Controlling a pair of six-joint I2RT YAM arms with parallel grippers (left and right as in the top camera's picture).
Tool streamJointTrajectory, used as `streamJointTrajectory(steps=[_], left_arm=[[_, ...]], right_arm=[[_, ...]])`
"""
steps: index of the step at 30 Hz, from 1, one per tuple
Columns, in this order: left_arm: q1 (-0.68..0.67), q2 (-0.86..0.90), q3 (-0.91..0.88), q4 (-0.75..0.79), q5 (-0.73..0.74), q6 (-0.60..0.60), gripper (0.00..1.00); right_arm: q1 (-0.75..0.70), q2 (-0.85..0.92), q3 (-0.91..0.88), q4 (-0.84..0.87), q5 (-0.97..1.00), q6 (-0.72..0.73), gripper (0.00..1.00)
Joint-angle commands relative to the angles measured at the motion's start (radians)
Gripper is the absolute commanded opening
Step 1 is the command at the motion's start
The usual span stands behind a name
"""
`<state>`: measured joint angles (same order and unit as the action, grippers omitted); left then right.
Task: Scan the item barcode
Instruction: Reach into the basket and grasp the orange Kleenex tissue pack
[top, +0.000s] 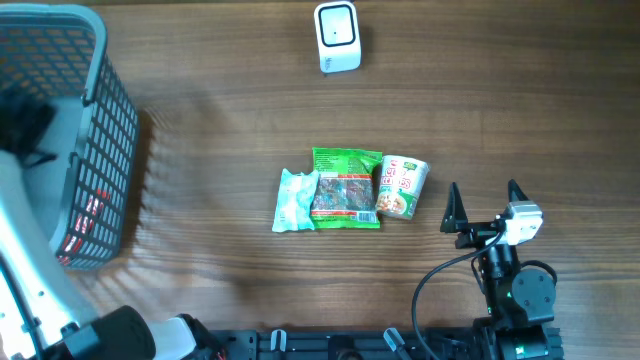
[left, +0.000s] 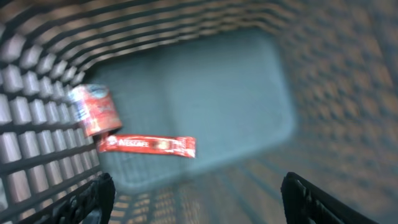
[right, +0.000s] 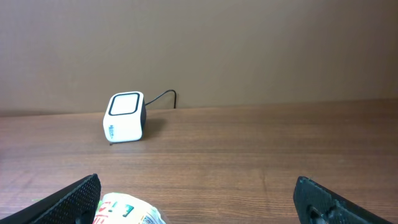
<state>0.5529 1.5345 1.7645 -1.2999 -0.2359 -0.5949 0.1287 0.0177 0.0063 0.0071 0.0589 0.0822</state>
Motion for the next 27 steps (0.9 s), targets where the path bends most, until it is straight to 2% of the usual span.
streamJointTrajectory(steps=[1,7,11,19,21,27], left_arm=[[0.137,0.005,-0.161,0.045,-0.009,-0.159,0.86],[0.255,0.005,-0.439,0.241,-0.029,-0.158,0.85],[0.289,0.005,-0.562,0.382,-0.029,-0.157,0.78],[0.29,0.027,-0.582,0.447,-0.069,-0.142,0.68],[0.288,0.053,-0.581,0.463,-0.053,-0.074,0.68],[0.263,0.067,-0.51,0.43,-0.045,-0.05,0.76]], right_arm=[[-0.004,-0.004,-0.001,0.003,-0.011,-0.004,1.0],[-0.004,-0.004,-0.001,0.003,-0.011,-0.003,1.0],[-0.004,-0.004,-0.001,0.003,-0.011,-0.003,1.0],[-0.004,-0.004,-0.001,0.003,-0.011,-0.003,1.0],[-0.004,-0.004,-0.001,0.003,-0.011,-0.003,1.0],[-0.004,-0.004,-0.001,0.003,-0.011,-0.003,1.0]])
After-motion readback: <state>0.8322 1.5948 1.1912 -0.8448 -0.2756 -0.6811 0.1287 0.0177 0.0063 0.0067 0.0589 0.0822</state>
